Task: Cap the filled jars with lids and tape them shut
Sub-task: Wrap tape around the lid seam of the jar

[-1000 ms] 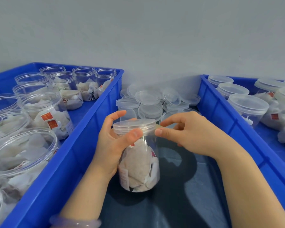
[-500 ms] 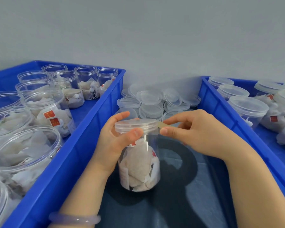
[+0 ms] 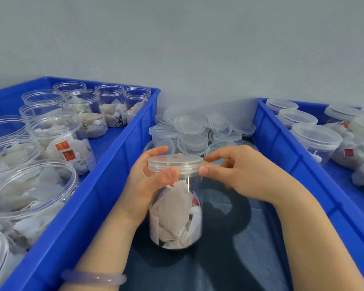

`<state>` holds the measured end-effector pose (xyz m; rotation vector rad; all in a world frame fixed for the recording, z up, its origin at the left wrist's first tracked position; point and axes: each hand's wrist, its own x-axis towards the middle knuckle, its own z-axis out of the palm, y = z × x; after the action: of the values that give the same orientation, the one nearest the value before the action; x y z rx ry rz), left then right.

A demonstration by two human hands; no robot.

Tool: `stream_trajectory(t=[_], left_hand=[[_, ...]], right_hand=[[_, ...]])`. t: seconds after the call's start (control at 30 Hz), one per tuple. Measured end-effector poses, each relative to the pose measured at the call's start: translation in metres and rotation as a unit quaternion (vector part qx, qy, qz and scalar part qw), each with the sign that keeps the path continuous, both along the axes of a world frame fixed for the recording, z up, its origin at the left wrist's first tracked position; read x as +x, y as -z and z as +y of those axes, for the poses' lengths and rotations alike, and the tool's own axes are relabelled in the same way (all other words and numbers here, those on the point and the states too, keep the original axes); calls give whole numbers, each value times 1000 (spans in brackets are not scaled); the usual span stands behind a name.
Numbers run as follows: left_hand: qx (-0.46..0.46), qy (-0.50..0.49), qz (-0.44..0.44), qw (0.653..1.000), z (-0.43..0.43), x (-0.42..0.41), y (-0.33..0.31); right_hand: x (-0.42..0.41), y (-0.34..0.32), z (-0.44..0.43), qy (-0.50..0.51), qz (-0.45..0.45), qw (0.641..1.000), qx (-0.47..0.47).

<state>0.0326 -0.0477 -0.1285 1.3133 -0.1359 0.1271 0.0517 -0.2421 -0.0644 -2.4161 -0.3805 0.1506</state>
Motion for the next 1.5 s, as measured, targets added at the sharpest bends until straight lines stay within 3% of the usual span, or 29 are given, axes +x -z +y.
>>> stream_trajectory(t=[0.2, 0.33, 0.53, 0.73, 0.93, 1.3, 1.5], left_hand=[[56, 22, -1, 998, 4, 1, 0], [109, -34, -38, 993, 5, -2, -6], [188, -137, -3, 973, -7, -3, -11], [133, -171, 16, 976, -4, -1, -8], [26, -75, 37, 996, -3, -1, -6], [9, -2, 38, 999, -5, -4, -8], [-24, 52, 38, 998, -10, -6, -3]], right_hand=[[-3, -1, -3, -17, 45, 998, -48], [-6, -2, -2, -11, 103, 994, -37], [-9, 0, 13, -32, 52, 996, -63], [-11, -9, 3, -76, 75, 994, 2], [-7, -11, -10, -4, 11, 999, 41], [-3, -8, -9, 7, 17, 999, 31], [-2, -5, -9, -17, 70, 997, 11]])
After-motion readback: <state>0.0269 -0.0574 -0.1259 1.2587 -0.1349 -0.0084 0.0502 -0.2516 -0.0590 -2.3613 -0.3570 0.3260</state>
